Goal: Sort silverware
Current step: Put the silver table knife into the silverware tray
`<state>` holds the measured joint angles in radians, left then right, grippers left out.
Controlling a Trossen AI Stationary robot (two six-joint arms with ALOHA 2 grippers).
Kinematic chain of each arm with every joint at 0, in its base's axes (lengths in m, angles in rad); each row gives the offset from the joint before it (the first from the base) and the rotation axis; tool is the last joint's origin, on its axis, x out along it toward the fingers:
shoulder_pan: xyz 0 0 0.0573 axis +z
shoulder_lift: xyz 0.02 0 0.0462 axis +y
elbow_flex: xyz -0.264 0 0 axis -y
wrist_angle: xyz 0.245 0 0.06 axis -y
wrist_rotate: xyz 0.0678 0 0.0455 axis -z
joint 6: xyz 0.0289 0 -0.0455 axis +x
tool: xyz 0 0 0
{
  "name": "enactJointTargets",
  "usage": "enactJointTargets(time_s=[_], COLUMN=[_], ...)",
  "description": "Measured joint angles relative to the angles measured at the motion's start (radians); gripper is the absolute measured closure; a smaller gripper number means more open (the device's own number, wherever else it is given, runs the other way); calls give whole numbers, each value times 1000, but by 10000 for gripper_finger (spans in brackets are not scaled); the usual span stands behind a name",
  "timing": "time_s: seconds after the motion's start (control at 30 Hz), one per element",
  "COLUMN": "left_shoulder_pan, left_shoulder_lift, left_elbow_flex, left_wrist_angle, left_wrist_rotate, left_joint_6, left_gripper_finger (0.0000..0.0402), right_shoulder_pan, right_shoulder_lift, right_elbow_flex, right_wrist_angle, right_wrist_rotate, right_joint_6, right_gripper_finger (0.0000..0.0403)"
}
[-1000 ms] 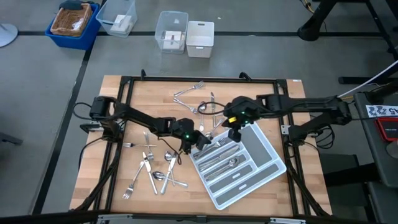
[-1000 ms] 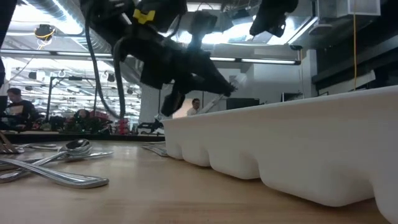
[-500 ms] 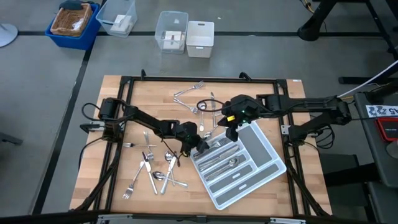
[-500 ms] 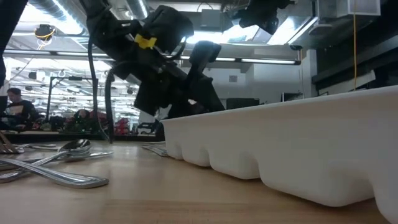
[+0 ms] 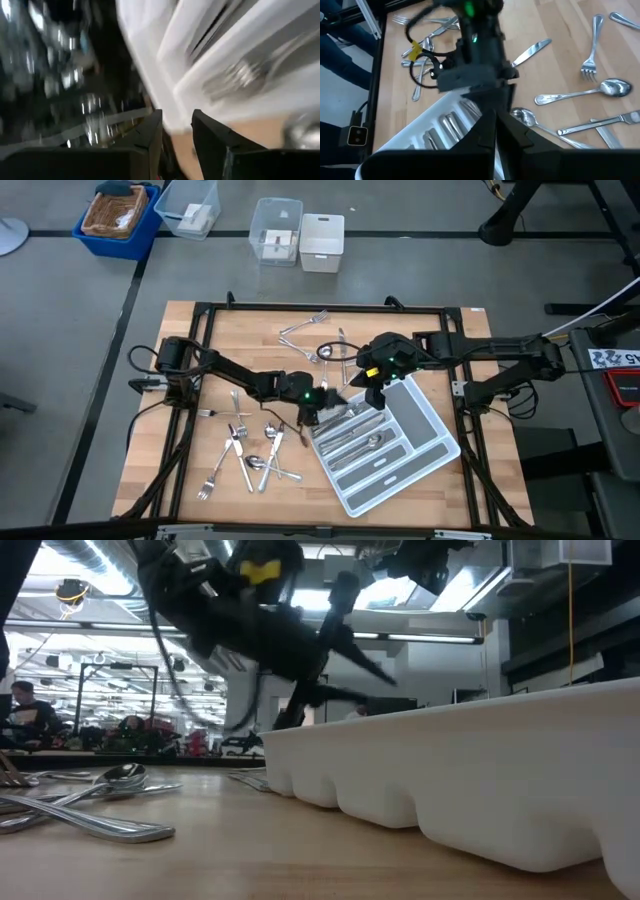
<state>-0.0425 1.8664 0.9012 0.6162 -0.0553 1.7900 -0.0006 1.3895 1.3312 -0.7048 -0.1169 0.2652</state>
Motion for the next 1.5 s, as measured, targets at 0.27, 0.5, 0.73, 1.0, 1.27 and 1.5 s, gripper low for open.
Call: enactJointTargets(time_s=[0.27,0.5,0.73,1.0,1.27,1.5], left_shoulder_pan=[28,69,124,132,96,94], left_shoulder_lift=[-131,-273,-321,-322,-322,-322], left_elbow_flex=[0,0,0,0,0,0], left_wrist_angle=[-70,-343,-576,-741,-804,-835], left_wrist_rotate=[-144,-240,-244,-49,120,233], left_joint_6=[-591,-1220,-1985,-2802,-3220,-3423], left_gripper_finger=[313,313,314,314,314,314], right_shoulder_pan=[0,-56,-210,-391,-507,-533], right_shoulder_lift=[-5,-57,-129,-121,-122,-122], right_elbow_flex=[0,2,2,2,2,2], right_wrist_angle=[-15,-96,-155,-241,-249,-249], right_wrist_rotate=[0,2,35,37,36,37], right_joint_6=[-34,-38,-89,-223,-409,-467], right_gripper_finger=[388,388,388,388,388,388])
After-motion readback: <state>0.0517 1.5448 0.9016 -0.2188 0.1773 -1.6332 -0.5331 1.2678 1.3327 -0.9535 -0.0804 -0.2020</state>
